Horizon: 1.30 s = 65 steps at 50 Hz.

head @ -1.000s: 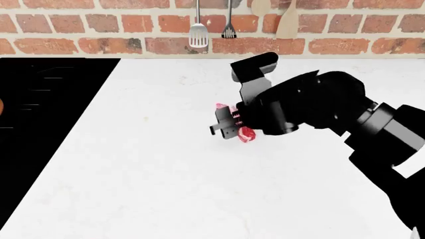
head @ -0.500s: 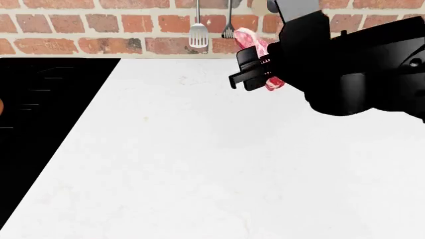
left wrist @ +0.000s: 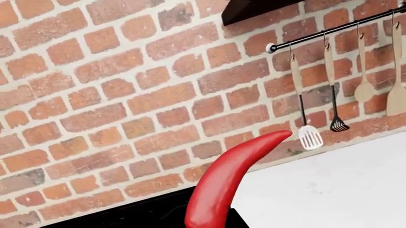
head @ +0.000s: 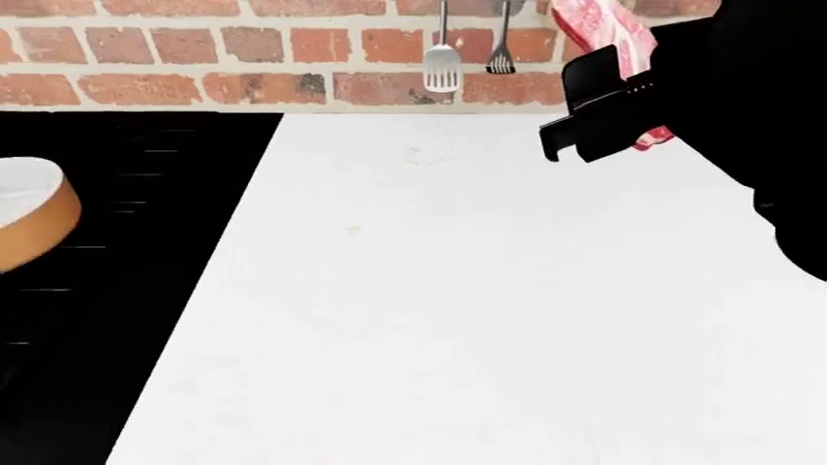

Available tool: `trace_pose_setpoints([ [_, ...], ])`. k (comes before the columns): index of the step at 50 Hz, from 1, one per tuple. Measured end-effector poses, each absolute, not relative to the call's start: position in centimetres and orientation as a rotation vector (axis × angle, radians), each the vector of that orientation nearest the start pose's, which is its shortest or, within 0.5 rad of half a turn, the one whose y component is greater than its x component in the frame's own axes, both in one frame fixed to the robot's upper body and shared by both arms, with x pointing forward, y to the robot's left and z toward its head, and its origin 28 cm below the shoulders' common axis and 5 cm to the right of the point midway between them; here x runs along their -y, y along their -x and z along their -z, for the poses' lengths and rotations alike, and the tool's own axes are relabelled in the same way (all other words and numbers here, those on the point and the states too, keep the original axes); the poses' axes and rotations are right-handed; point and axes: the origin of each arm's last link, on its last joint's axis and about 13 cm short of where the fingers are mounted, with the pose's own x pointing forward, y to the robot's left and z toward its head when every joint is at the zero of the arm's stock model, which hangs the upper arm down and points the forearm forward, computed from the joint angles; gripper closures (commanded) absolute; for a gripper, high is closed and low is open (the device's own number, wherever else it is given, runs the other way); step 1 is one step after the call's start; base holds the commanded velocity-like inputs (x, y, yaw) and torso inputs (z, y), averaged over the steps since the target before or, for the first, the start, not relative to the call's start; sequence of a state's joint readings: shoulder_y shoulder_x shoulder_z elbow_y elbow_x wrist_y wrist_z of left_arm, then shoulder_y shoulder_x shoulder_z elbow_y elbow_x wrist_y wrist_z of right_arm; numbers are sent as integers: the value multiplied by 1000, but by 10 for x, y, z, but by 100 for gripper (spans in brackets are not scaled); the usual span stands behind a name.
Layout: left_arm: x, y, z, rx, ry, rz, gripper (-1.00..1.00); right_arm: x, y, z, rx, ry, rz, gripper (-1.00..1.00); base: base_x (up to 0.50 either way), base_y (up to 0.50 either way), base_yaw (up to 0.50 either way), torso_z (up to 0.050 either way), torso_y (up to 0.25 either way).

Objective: Place both pans onto different burners. Then place the chili pepper and the bacon on different pans.

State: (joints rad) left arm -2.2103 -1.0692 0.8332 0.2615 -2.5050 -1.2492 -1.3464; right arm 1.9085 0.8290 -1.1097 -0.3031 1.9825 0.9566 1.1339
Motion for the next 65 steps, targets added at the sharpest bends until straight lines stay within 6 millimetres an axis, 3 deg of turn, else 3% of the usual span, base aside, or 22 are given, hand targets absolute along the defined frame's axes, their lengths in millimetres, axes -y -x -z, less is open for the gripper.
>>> trace_pose_setpoints([
  [23,-280,-110,-436,57,-290,14,100,112,-207,-375,-59,425,-54,100,-186,498,0,0,0],
  [65,-282,-109,-435,53,-287,8,100,104,-202,-383,-14,546,-65,100,-2,500,0,0,0],
])
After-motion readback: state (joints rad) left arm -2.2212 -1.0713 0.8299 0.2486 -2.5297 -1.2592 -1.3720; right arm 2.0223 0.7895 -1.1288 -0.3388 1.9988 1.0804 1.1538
